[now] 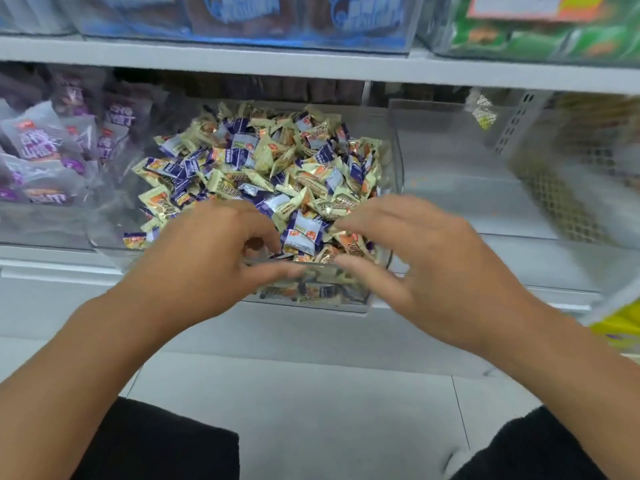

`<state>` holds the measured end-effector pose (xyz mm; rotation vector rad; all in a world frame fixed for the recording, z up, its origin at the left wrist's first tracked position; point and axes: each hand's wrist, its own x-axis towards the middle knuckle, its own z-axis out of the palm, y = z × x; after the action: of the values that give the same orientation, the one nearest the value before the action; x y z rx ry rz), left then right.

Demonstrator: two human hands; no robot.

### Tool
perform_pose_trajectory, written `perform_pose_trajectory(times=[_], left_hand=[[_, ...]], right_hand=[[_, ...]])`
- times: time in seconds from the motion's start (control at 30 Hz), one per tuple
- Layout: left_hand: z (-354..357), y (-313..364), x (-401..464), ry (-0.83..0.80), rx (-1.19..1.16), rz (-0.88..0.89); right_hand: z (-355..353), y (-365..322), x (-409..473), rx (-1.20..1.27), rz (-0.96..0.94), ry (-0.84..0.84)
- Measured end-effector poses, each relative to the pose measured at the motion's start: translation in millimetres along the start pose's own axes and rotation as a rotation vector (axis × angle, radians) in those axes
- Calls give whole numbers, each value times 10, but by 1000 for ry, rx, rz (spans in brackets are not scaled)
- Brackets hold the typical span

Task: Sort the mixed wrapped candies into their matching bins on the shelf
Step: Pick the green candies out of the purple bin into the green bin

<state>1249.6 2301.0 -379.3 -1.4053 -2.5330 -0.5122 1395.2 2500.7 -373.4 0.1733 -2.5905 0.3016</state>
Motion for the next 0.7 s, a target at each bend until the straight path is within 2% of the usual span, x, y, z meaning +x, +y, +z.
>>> perform_pose_trajectory(times=[0.07,0.1,0.13,0.2,0.27,0.33,0.43,0.53,0.7], left_hand=[[-119,278,117,149,22,49],[-133,462,224,190,-2,104],[-100,657,354,184,-43,170],[76,1030,612,37,-17,276],[339,1252,830,-142,173,300],[551,1309,937,-211,332,265],[672,1286,983,-77,320,280],[726,1222,1006,37,194,327],[630,1207,858,43,32,529]], right_hand=[[-315,397,-98,-38,120,-21],[-449,630,-141,-123,255,-129],[-535,849,-194,-223,404,-277],[-572,1185,-302,-296,578,-508],[-514,1343,-336,-211,596,-524],[-471,1406,-333,-198,581,-499],[-474,1379,-375,-269,513,-419],[-549,1316,-490,-256,462,-345],[-796,1116,-750,-165,427,-410]])
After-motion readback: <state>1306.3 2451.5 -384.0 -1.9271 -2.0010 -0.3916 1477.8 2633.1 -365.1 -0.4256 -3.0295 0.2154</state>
